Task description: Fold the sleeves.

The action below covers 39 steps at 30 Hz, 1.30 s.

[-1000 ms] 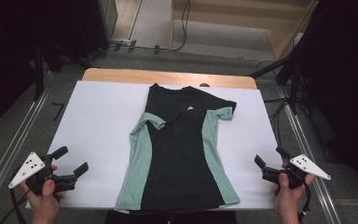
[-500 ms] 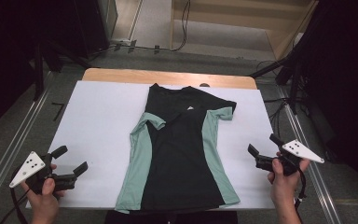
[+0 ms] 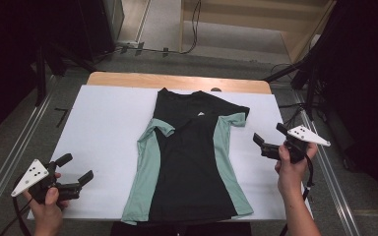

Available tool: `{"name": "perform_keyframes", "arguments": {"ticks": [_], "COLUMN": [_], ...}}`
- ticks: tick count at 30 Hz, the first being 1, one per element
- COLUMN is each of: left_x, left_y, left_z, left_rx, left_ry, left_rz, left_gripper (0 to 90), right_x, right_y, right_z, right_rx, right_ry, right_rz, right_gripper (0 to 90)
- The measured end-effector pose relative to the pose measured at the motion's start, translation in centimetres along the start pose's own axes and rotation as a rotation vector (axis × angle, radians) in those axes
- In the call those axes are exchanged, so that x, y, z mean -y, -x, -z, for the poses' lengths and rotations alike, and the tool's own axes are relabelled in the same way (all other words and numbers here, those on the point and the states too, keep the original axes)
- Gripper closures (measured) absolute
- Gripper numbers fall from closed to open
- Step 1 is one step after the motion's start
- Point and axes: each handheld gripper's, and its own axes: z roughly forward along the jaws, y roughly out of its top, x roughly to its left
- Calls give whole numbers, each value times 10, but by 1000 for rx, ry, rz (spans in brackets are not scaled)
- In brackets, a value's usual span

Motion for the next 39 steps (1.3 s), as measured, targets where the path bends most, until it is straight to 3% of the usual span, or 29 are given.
{"name": "perform_keyframes", "arguments": {"ticks": [5, 13, 31, 39], "left_x": [1, 1, 2, 2], "left_y": [1, -1, -1, 0], "left_z": [-1, 0, -1, -3], "left_rx": [4, -1, 4, -13], "left_ry": [0, 6, 10, 8], "left_rz": [-3, 10, 11, 5], "left_gripper": [0, 0, 0, 0], "right_x": [-9, -18, -39, -38], "right_y": [1, 11, 39, 52], "right_z": [-18, -50, -106, -126], "right_rx": [0, 26, 88, 85], "right_ry": [-25, -83, -200, -228], "right_rz": [13, -51, -70, -146], "right_gripper": [0, 0, 0, 0]}}
